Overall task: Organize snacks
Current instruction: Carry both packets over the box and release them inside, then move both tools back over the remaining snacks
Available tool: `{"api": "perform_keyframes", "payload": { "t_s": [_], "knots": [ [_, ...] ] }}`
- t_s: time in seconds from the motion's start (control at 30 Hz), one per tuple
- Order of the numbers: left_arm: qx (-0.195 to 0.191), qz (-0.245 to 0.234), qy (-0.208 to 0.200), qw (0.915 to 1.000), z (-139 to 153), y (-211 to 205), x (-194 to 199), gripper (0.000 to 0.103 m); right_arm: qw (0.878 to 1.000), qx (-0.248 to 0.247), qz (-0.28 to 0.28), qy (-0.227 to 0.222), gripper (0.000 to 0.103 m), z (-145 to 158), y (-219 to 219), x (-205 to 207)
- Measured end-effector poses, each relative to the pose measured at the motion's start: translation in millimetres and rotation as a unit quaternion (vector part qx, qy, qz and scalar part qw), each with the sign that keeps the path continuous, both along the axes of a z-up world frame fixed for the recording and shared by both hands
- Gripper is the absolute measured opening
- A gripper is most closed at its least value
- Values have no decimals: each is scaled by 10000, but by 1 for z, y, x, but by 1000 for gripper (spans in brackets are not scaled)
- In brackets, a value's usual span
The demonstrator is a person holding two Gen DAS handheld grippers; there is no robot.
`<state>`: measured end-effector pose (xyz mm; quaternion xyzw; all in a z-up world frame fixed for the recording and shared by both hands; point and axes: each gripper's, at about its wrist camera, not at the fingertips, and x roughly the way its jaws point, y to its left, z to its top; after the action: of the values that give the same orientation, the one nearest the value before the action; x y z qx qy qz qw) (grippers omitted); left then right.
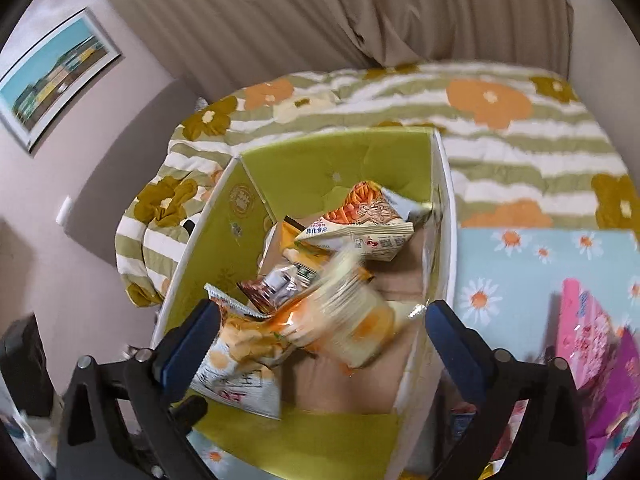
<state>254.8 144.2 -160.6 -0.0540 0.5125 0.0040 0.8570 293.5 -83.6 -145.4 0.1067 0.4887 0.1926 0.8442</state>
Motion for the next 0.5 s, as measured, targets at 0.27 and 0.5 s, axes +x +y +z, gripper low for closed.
{"api": "perform_keyframes", "payload": {
  "t_s": [0.27,0.5],
  "knots": [
    [-55,-277,-104,9995,9,-4,-9,102,9997,-142,54,-175,102,8,-6,-21],
    [-181,-685,-334,9969,27,-21,-16,102,9993,-165,-193,-279,102,22,-19,-42]
  ]
}}
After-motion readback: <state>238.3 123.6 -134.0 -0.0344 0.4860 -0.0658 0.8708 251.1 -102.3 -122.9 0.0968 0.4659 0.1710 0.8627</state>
